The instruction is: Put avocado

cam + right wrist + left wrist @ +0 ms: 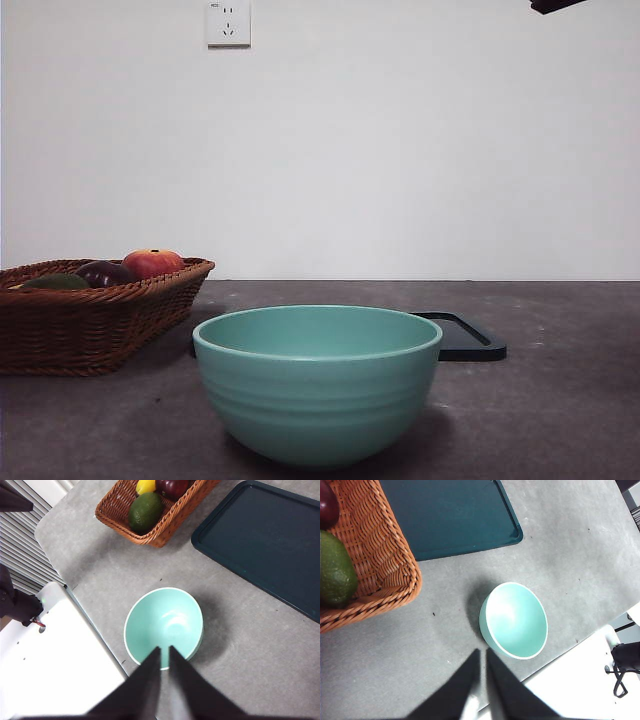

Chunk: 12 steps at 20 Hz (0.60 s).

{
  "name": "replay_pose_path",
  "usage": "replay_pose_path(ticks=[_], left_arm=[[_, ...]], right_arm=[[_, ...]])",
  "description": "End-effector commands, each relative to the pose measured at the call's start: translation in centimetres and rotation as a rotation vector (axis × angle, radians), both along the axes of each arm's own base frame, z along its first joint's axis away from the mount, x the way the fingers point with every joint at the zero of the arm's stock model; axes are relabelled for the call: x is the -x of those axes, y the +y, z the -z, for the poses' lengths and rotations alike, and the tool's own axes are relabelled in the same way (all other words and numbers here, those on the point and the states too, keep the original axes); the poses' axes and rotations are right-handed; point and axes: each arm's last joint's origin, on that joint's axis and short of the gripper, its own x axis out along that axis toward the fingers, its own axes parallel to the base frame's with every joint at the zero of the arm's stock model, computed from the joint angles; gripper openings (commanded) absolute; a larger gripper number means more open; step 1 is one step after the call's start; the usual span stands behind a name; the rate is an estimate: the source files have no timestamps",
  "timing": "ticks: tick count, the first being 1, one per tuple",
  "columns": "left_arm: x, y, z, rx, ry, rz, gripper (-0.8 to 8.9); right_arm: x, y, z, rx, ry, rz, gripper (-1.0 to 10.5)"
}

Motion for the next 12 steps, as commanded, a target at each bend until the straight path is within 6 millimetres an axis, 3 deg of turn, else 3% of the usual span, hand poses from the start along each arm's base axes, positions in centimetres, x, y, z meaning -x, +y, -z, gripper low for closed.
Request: replay_pose_path(ticks=[1, 3, 5, 12], left_arm=[[-0.1, -0.1, -0.5, 0.001, -0.021, 0.009, 2.34], [-0.1, 0.0, -0.5, 0.003, -0.011, -0.009, 3.56], [-0.1, 0.0, -0.5, 0.003, -0.009, -0.012, 4.57], [-1.8, 0.0, -0.3, -0.075, -0.039, -0.108, 4.73]], right_arm=[[-0.1, 0.2, -0.5, -0.003, -0.019, -0.01, 2.1], [-0.1, 0.2, -0.5, -0.003, -0.019, -0.009, 3.5], [-0.1, 0.2, -0.5, -0.002, -0.019, -0.009, 4.1], [-0.1, 0.2, -0.5, -0.003, -0.018, -0.009, 4.1]])
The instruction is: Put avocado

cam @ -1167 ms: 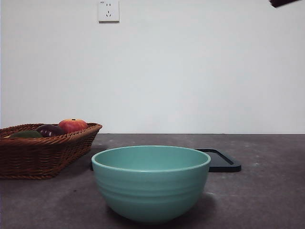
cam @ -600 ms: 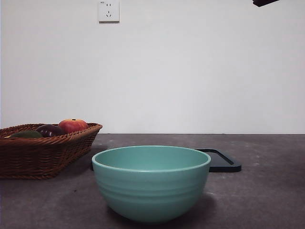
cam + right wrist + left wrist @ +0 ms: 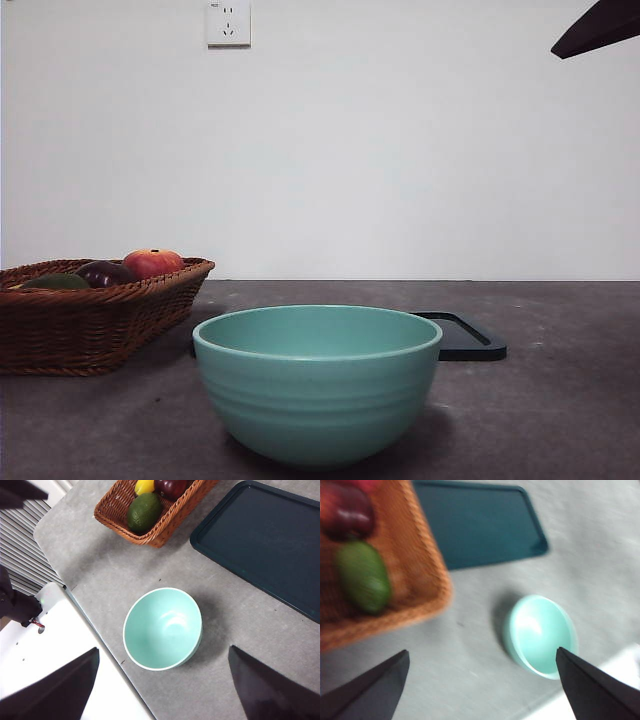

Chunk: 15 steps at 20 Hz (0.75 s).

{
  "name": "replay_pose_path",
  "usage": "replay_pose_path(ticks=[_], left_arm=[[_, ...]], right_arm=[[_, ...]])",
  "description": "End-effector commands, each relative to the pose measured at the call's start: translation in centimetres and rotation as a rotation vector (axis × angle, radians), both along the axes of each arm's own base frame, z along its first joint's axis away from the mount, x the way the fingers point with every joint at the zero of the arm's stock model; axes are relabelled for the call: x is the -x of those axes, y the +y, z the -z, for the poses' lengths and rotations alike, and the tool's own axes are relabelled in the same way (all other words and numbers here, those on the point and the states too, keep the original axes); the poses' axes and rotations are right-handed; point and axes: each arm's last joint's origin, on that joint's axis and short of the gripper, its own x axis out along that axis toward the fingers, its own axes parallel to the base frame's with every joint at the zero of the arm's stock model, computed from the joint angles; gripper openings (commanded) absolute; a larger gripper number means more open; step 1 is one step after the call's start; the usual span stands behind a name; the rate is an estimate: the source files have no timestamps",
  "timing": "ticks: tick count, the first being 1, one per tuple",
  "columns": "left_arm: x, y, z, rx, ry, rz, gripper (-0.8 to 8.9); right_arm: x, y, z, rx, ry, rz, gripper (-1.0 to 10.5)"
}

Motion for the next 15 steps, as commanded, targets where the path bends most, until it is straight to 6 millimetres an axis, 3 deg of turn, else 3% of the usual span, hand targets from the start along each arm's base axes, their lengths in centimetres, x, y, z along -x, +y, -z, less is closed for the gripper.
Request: replay_pose_path(ticks=[1, 10, 15], left_arm=[[-1.4, -0.2, -0.2, -0.041, -0.024, -0.034, 4.73], [-9.7, -2.5, 2.9, -0.29, 0.067, -0.116, 4.67], [-13.4, -4.0, 5.0, -0.415, 0.145, -0.119, 4.67]], right_arm=[[-0.1, 0.2, -0.5, -0.003, -0.019, -0.01, 4.1], [-0.1, 0.2, -0.5, -0.004, -0.019, -0.01, 4.1], [-0.1, 0.2, -0.5, -0.004, -0.016, -0.008, 4.1]])
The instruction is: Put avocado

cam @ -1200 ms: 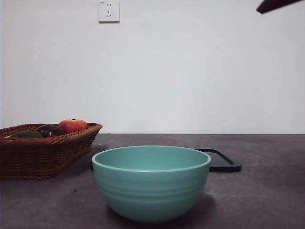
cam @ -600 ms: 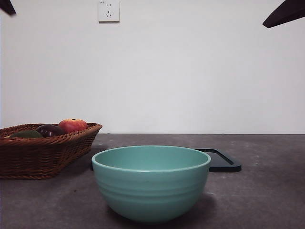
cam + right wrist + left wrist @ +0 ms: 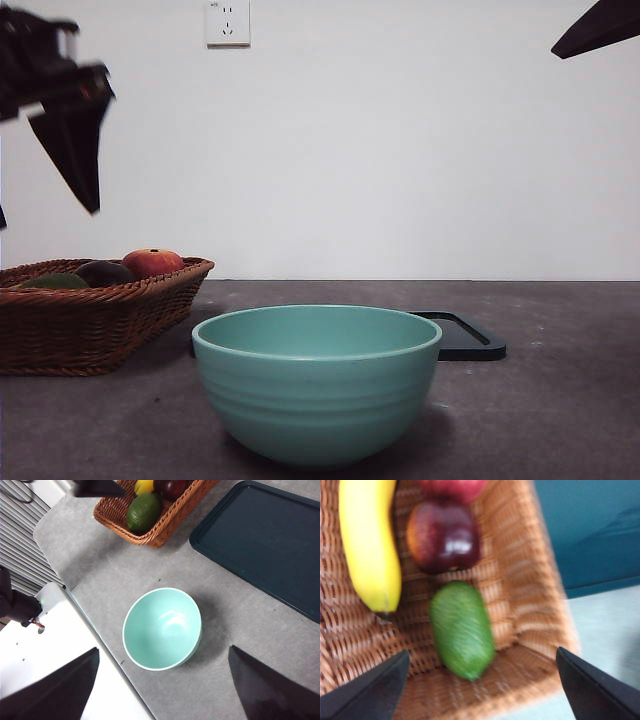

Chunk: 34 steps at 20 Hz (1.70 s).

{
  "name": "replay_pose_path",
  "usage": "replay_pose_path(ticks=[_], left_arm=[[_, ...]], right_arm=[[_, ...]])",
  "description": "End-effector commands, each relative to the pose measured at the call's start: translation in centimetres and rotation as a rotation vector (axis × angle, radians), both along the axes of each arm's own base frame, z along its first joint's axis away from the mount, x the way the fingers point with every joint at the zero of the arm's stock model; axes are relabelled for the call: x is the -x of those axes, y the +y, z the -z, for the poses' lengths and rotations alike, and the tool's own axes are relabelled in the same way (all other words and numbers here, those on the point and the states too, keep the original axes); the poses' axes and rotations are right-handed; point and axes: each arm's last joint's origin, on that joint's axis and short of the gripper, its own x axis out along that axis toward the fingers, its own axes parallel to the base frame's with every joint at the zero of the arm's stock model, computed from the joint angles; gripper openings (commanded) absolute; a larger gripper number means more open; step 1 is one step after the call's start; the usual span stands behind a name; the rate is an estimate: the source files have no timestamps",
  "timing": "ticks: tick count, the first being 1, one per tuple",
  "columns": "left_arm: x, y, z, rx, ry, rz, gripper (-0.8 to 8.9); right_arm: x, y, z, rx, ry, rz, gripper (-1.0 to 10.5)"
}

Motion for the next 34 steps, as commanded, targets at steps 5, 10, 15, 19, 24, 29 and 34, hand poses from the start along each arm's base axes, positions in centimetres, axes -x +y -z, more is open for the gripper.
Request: replay_pose_path(ticks=[5, 10, 15, 19, 24, 29, 34], left_arm=[[-3.2, -1.3, 2.5, -0.063, 0.052, 0.014, 4.64], [-4.4, -1.6, 4.7, -0.109, 0.103, 0.003, 4.63], [-5.1, -1.8, 5.9, -0.125, 0.117, -0.002, 4.26], [-5.4, -1.9, 6.7, -0.131, 0.138, -0.002, 3.91], [-5.5, -1.9, 6.9, -0.131, 0.148, -0.008, 1.71], [-5.4, -1.9, 5.7, -0.12, 0.127, -0.014, 1.49], [-4.1, -2.6, -0.6, -0.034, -0.01, 0.031, 1.49]], right_arm=[[-0.1, 0.2, -0.5, -0.005, -0.016, -0.008, 4.1], [-0.1, 0.2, -0.5, -0.005, -0.016, -0.008, 4.1], [-0.1, 0.2, -0.5, -0.005, -0.016, -0.008, 4.1], [-0.1, 0.2, -0.5, -0.005, -0.016, -0.008, 4.1], [-0.1, 0.2, -0.5, -0.005, -0.016, -0.008, 4.1], [-0.1, 0.2, -0.5, -0.004, -0.016, -0.008, 4.1], [-0.1, 0.2, -0.5, -0.004, -0.016, -0.008, 4.1]])
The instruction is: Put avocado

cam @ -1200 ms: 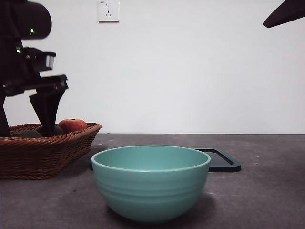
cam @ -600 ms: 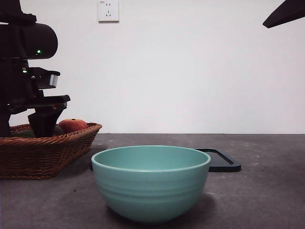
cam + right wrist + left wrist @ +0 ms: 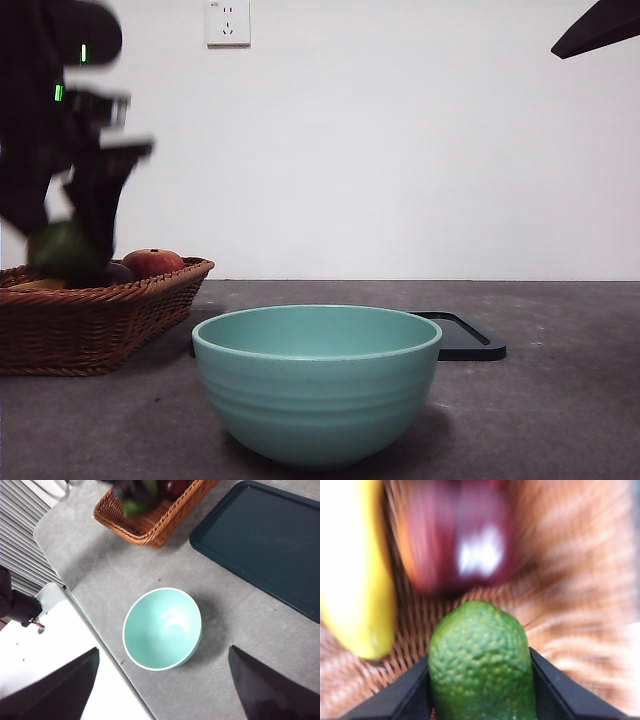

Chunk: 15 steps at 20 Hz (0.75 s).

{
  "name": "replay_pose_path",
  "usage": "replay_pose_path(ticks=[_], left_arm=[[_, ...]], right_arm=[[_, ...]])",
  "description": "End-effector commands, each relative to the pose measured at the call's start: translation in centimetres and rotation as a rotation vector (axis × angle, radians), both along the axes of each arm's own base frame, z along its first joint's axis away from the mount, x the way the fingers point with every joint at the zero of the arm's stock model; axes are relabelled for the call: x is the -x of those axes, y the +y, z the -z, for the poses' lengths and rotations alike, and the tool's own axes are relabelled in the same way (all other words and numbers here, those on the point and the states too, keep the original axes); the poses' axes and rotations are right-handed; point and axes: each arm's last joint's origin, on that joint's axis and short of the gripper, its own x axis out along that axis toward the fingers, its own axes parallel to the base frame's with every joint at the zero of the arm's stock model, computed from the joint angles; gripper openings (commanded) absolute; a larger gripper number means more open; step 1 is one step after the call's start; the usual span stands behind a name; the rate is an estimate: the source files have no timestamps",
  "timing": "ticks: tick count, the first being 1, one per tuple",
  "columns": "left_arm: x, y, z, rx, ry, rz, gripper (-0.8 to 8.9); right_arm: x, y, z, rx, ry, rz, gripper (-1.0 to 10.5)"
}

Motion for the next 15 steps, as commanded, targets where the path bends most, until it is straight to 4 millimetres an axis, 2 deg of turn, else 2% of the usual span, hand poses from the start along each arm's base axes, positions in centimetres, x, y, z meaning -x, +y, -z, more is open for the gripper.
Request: replay_pose_path(ticks=[1, 4, 7, 11, 15], left_arm=[[1.2, -0.8, -4.3, 0.079, -0.107, 0.047, 1.49], [4.3, -1.8, -7.6, 0.227, -0.161, 0.156, 1.49], [7.3, -3.9, -8.6, 0.273, -0.115, 0.303, 1.49], [9.2, -8.0, -7.7, 0.266, -0.062, 0.477, 1.49], [9.4, -12.6, -4.6, 0.228, 0.026, 0.604, 1.49]], right_arm=[[-0.1, 0.1, -0.5, -0.004, -0.016, -0.007, 4.1], [-0.1, 0.1, -0.5, -0.004, -0.016, -0.007, 4.1], [-0.1, 0.1, -0.5, -0.004, -0.016, -0.007, 4.1], [-0.1, 0.1, -0.5, -0.004, -0.016, -0.007, 4.1], [-0.1, 0.1, -0.5, -0.003, -0.016, -0.005, 4.1]])
